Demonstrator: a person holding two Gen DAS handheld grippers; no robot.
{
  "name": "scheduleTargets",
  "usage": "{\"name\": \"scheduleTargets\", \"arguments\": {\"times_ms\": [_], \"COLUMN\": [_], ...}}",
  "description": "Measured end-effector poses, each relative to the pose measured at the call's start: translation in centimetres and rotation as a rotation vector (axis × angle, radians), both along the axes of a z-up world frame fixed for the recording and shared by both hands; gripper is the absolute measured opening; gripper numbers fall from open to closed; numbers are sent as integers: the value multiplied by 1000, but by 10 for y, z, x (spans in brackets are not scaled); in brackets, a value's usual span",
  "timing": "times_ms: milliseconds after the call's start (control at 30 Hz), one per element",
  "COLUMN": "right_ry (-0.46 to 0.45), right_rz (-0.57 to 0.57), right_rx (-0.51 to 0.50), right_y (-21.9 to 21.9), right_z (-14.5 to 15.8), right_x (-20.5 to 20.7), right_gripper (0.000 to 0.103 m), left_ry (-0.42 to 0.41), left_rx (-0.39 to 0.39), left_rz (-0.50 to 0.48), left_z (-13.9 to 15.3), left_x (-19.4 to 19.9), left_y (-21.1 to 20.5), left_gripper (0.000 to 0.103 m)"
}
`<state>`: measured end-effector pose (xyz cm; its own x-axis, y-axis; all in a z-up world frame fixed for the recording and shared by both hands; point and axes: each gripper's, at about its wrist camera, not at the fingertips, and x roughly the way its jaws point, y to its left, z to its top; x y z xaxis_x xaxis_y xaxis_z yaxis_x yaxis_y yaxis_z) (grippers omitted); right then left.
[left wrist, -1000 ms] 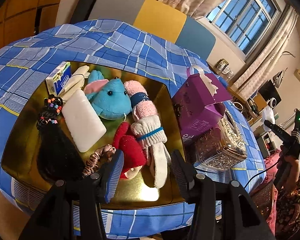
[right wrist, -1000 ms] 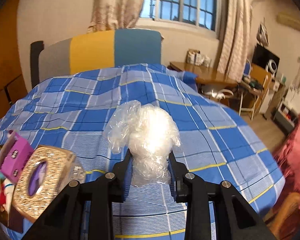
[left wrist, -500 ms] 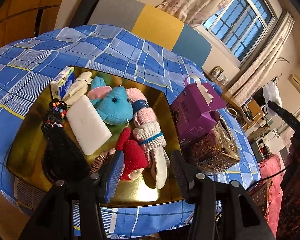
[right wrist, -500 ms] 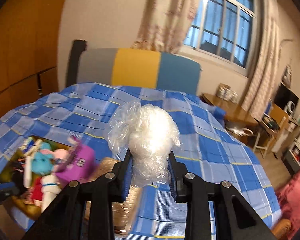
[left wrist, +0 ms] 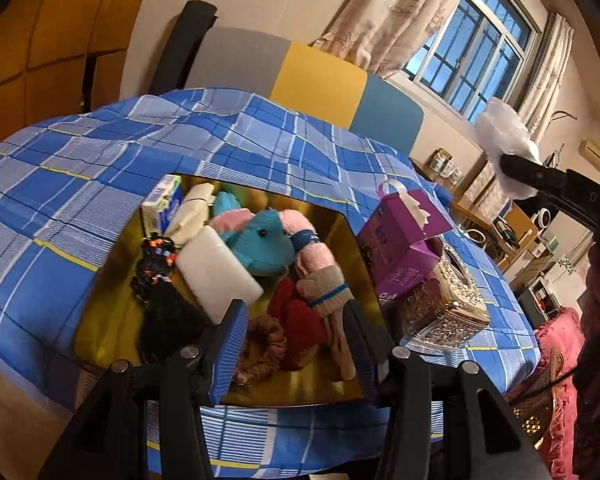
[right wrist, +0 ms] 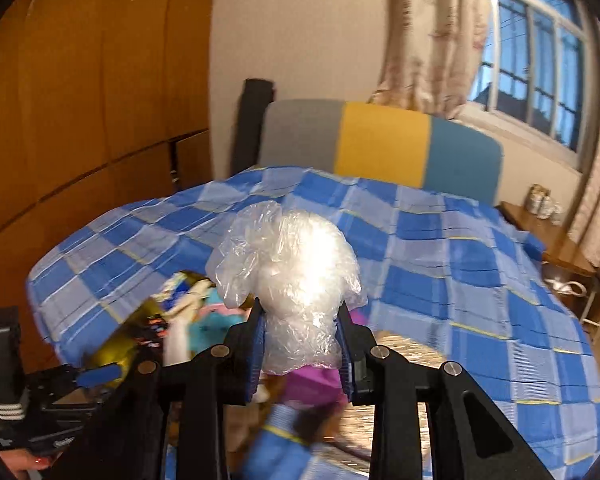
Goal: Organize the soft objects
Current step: 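Carry the cotton ball into the gold tray and open the right gripper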
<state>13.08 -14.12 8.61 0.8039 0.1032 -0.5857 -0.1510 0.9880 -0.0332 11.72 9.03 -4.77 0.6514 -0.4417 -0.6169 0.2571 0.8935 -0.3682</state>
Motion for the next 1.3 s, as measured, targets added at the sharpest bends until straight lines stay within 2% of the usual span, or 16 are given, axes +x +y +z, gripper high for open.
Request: {"name": "scheduleTargets", "arguments": {"times_ms": [167,367,667,833,1033,1200,1300], "right_ry": [70,193,442,538,662,647,673], "right_rz": [76,170,270,245,212,105,147], "right_rx": [40,89,154,134,174,119,129], "right_y": [36,74,127,147,156,143,138], "right_z": [-18,-51,-115,-151,-190,-206,-207], "right_x": [7,19,38,52,74,93,87], "right_gripper": [31,32,32,32,32,35,41], "left_ry": [-9,-7,8,14,22,33,29], "left_rx": [-4,50,102,107,103,109,146], "left_rz": [48,162,273,308,311,306,306], "left_z": [0,-4,-11,-11,-11,-12,-12], "left_x": [-4,-11,-21,-23,-24,-24,-23], "left_y": [19,46,77,87,89,85,79], "left_gripper": [50,50,50,50,50,50,50]}}
